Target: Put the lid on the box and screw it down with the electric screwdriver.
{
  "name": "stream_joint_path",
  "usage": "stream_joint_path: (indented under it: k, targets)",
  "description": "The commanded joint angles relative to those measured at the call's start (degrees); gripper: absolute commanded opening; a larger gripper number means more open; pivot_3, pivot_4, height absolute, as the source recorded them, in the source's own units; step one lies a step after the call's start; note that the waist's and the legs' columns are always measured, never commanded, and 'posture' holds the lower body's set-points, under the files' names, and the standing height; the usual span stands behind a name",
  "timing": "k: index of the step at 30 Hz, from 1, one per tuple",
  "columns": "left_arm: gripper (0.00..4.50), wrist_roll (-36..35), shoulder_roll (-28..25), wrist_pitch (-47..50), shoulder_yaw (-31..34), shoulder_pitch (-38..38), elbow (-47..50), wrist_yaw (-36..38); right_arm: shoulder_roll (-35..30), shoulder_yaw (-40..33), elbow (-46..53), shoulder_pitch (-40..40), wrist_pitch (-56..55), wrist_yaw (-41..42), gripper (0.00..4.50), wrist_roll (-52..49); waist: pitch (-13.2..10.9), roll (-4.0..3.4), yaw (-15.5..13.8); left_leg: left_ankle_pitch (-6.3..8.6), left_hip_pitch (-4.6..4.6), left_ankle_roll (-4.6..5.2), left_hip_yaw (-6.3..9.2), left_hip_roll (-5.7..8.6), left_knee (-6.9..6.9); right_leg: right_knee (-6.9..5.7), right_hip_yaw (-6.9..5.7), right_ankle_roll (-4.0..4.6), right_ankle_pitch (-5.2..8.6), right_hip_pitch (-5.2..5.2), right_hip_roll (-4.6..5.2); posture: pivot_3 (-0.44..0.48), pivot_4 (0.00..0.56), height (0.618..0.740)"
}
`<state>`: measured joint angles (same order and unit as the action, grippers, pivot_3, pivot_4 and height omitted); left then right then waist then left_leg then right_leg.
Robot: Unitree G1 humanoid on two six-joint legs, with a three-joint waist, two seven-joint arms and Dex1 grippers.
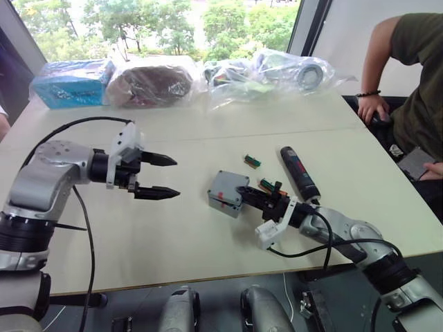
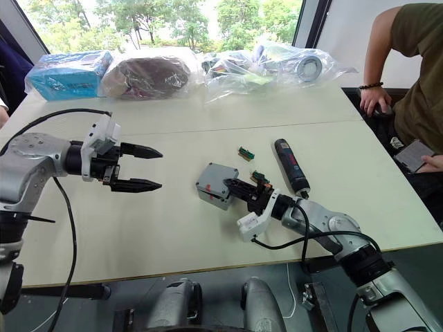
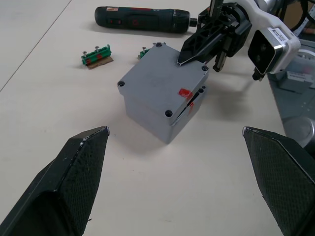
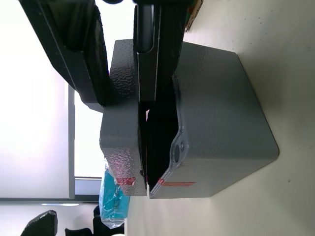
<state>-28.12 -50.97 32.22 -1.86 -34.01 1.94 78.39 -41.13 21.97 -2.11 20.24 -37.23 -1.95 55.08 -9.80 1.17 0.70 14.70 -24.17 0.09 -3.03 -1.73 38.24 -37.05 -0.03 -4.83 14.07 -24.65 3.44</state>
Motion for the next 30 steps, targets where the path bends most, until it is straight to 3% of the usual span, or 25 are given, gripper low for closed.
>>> stream_joint_path:
  k: [1, 19, 26, 29, 30]
  targets:
    - [4.47, -0.4, 0.2, 0.3, 0.5, -1.4, 1.2, -0.5, -0.5, -0.3, -0.6, 0.6, -1.0, -1.9, 0.19, 1.1, 0.0, 0.00, 0.0, 0.00, 0.00, 0.00, 0.00, 0.00, 0.00, 0.00, 0.00, 0.00, 0.00, 0.00, 0.00, 0.000, 0.150, 0.740]
    - [4.47, -0.3, 1.4, 0.4, 0.1, -1.5, 2.2, -1.7, 0.0, 0.7, -2.5, -0.8, 0.6, -3.9, 0.19, 4.4, 0.0, 0.02, 0.0, -0.03, 0.02, -0.06, 0.02, 0.00, 0.00, -0.03, 0.00, -0.01, 0.00, 0.02, 0.00, 0.000, 0.150, 0.740]
    - [4.47, 0.7, 4.7, -1.1, -0.7, -4.0, 0.5, -3.6, -0.2, 1.3, -2.6, -1.2, 1.1, -4.6, 0.19, 4.9, 0.0, 0.04, -0.1, -0.04, 0.06, -0.07, 0.03, 0.02, 0.01, -0.03, 0.00, -0.01, -0.01, 0.06, 0.01, 0.000, 0.150, 0.740]
    - [3.76, 1.4, 8.0, -1.7, -1.8, -6.1, -0.9, -5.4, -0.3, 1.4, -2.9, -1.1, 1.2, -4.8, 0.19, 5.0, 0.0, 0.05, -0.1, -0.04, 0.11, -0.07, 0.04, 0.02, 0.01, -0.03, 0.00, -0.01, -0.01, 0.12, 0.01, 0.000, 0.150, 0.740]
    - [3.35, 1.9, 9.2, -2.2, -2.5, -6.5, -1.2, -5.6, -0.4, 1.4, -3.0, -1.0, 1.2, -4.8, 0.19, 4.9, 0.0, 0.06, -0.1, -0.04, 0.12, -0.07, 0.04, 0.03, 0.02, -0.02, 0.00, -0.01, -0.01, 0.13, 0.01, 0.000, 0.150, 0.740]
